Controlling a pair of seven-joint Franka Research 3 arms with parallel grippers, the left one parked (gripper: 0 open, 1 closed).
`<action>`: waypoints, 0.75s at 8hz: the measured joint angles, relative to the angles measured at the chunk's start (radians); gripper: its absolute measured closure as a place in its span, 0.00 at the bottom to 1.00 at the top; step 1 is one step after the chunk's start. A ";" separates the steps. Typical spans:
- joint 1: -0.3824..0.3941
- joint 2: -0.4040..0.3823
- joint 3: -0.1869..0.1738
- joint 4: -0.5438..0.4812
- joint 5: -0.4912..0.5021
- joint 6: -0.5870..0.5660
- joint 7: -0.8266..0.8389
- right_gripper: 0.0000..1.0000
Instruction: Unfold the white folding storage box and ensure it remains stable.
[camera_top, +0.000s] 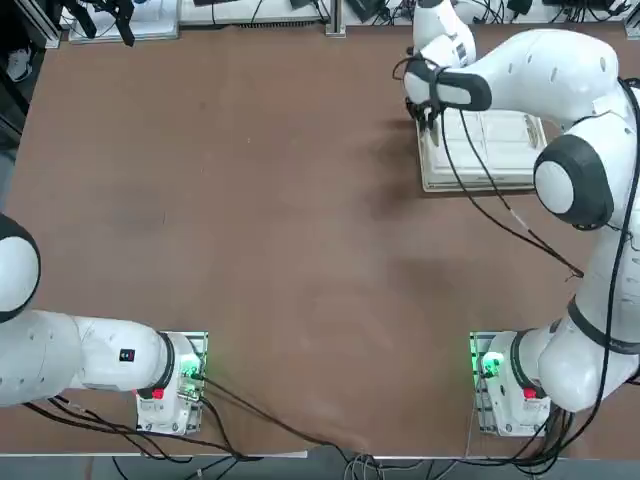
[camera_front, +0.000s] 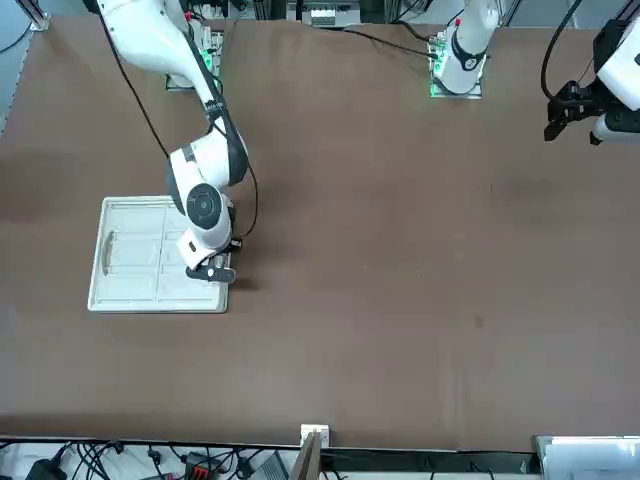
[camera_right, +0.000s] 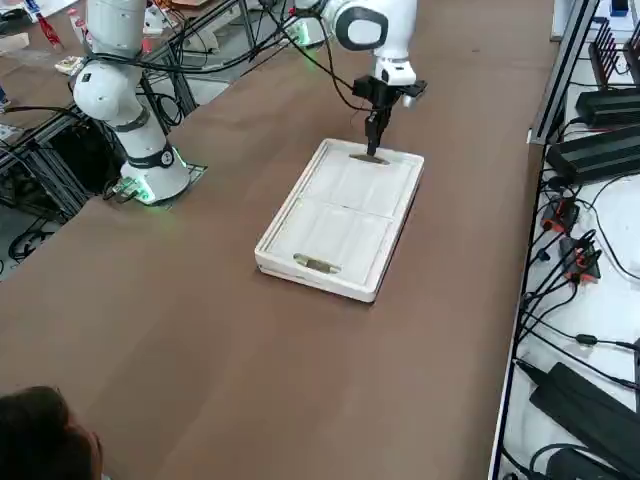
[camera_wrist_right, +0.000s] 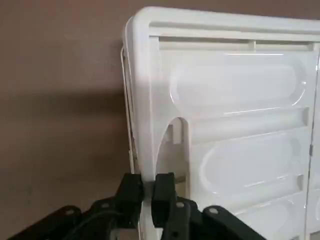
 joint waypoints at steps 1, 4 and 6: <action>0.001 0.000 0.000 0.019 -0.007 -0.018 0.000 0.86; 0.020 0.002 0.000 0.038 -0.053 -0.053 0.027 0.86; 0.033 0.001 0.000 0.080 -0.078 -0.130 0.031 0.86</action>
